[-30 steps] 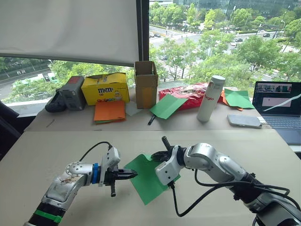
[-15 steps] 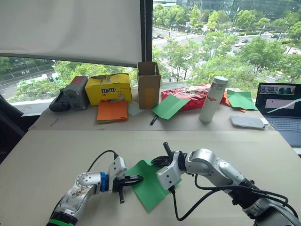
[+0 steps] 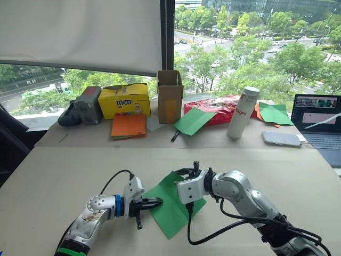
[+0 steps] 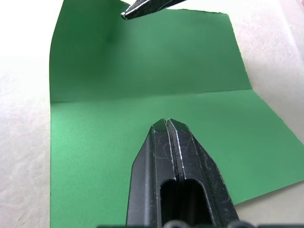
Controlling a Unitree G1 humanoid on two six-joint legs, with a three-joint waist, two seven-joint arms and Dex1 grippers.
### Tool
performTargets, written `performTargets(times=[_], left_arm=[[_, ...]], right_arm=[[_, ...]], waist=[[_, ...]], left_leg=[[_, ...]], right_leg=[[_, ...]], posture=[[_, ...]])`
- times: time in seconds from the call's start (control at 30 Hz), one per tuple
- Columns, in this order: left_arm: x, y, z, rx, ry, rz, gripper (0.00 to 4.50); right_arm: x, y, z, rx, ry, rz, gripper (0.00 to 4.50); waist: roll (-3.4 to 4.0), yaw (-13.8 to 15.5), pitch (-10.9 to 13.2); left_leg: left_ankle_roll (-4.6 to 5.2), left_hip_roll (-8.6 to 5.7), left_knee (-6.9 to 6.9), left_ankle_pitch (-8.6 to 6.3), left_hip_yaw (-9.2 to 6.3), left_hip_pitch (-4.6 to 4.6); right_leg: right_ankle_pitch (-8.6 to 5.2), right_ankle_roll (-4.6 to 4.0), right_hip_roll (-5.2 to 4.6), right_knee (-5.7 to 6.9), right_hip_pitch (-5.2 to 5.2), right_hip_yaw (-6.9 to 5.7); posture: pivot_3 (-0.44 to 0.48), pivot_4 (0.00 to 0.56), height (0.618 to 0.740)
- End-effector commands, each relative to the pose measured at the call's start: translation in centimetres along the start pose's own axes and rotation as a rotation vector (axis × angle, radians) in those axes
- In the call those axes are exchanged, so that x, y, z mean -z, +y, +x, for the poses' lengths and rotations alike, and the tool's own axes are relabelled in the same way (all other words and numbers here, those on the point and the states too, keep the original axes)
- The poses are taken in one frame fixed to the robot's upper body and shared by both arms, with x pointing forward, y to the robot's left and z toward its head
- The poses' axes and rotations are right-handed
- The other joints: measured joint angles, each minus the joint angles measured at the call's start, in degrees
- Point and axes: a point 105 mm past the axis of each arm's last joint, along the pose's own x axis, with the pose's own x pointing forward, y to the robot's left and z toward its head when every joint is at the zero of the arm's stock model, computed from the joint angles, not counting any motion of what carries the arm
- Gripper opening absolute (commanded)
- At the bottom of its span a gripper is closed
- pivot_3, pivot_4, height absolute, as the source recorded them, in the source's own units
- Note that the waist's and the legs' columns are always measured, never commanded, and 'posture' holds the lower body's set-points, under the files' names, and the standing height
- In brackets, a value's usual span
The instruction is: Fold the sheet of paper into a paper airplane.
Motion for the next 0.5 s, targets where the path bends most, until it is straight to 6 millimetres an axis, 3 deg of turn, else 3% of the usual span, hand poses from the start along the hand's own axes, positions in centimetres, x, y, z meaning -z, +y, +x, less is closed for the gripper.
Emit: performTargets(times=[0.03, 0.2, 0.5], left_arm=[[0.6, 0.0, 0.2, -0.002, 0.017, -0.016, 0.00], [0.6, 0.0, 0.2, -0.009, 0.013, -0.016, 0.00], [0.1, 0.1, 0.2, -0.027, -0.009, -0.007, 0.00]], right_arm=[[-0.4, -2.3, -1.0, 0.004, -0.048, 0.347, 1.89], [-0.1, -2.9, -1.6, -0.142, -0.075, 0.761, 1.89], [0.9, -3.3, -0.2, -0.223, -0.070, 0.940, 1.89]], waist=[[0.01, 0.00, 0.00], [0.05, -0.02, -0.01], [0.10, -0.06, -0.03]], left_leg=[[0.00, 0.00, 0.01, 0.00, 0.00, -0.01], [0.24, 0.00, 0.03, -0.14, -0.05, -0.01], [0.21, -0.06, -0.01, -0.12, -0.14, -0.07]], right_leg=[[0.00, 0.00, 0.00, 0.02, 0.00, 0.00], [0.00, 0.00, -0.04, 0.09, -0.02, -0.01], [0.00, -0.01, -0.19, 0.06, -0.09, -0.04]], posture=[[0.000, 0.150, 0.740], [0.000, 0.150, 0.740], [0.000, 0.150, 0.740]])
